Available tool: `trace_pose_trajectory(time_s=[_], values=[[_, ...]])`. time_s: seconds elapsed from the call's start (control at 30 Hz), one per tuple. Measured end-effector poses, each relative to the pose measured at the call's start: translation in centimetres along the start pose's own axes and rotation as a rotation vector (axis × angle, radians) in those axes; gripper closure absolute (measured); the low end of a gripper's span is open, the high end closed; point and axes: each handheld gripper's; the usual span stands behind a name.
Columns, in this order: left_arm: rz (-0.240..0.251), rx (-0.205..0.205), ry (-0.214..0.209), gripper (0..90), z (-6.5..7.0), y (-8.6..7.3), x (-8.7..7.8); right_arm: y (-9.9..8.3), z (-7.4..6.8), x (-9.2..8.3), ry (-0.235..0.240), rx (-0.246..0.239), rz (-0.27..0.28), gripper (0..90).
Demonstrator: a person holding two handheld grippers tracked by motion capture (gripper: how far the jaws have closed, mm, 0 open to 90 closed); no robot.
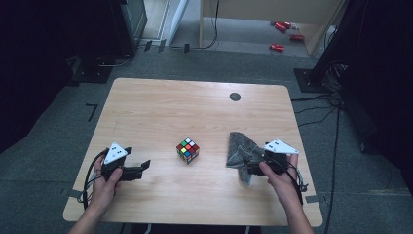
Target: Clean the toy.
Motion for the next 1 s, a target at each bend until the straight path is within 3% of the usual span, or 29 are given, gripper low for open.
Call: trace_pose_trajectory(time_s=[0.37, 0.8, 1.0], values=[[-0.015, -0.040, 0.038, 12.0, -1.8, -2.6, -2.0, -2.2, 2.1, -2.7, -0.026, 0.045, 0.004, 0.0], [-0.034, -0.075, 0.072, 12.0, -3.3, -5.6, -3.4, -5.6, 4.2, -4.1, -0.042, 0.116, -0.003, 0.0], [-0.041, -0.096, 0.081, 12.0, -3.9, -7.0, -3.7, -7.7, 5.1, -4.1, -0.056, 0.128, -0.044, 0.0]])
Point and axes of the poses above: each handheld gripper's, and its own axes: x roughly forward along the jaws, y roughly out of its top, z roughly to its right, and after that the axes turned 14 degrees about -z, right-handed
